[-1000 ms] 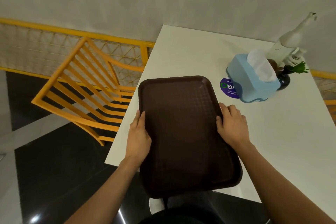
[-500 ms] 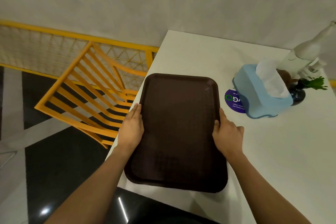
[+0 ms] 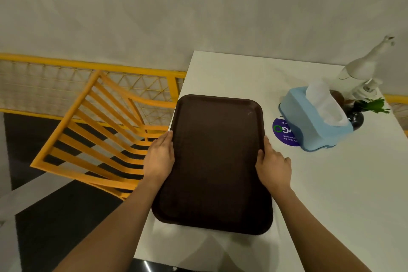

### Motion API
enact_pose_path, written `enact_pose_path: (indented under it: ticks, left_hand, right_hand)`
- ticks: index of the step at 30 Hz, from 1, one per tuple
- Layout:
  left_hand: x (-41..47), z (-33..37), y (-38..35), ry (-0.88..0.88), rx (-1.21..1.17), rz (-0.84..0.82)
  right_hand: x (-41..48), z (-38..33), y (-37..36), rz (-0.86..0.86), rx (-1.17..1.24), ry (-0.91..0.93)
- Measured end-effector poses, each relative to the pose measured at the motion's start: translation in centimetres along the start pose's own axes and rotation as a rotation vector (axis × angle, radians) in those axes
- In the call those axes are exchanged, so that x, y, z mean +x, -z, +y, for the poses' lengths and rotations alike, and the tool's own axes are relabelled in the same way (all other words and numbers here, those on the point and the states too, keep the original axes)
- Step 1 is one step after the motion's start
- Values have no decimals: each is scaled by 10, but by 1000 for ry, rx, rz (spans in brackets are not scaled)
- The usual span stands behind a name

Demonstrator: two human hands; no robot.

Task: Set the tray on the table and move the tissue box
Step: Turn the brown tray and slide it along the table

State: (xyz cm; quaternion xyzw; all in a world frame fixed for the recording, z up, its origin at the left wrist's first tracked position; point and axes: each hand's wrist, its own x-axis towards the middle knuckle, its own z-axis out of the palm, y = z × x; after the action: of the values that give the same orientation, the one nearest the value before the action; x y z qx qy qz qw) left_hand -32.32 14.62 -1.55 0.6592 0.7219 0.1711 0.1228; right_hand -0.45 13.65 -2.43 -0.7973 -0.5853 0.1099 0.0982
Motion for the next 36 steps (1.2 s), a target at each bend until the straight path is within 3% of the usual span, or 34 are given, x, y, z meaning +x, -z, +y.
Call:
enact_pose_path:
  ticks: [12, 36]
  left_hand:
    - [47, -5, -1, -97, -127, -47]
    - [15, -21, -2, -118, -119, -52]
  right_hand:
    - [20, -16, 9, 17, -33, -86]
    - [-20, -12, -5, 45, -48, -100]
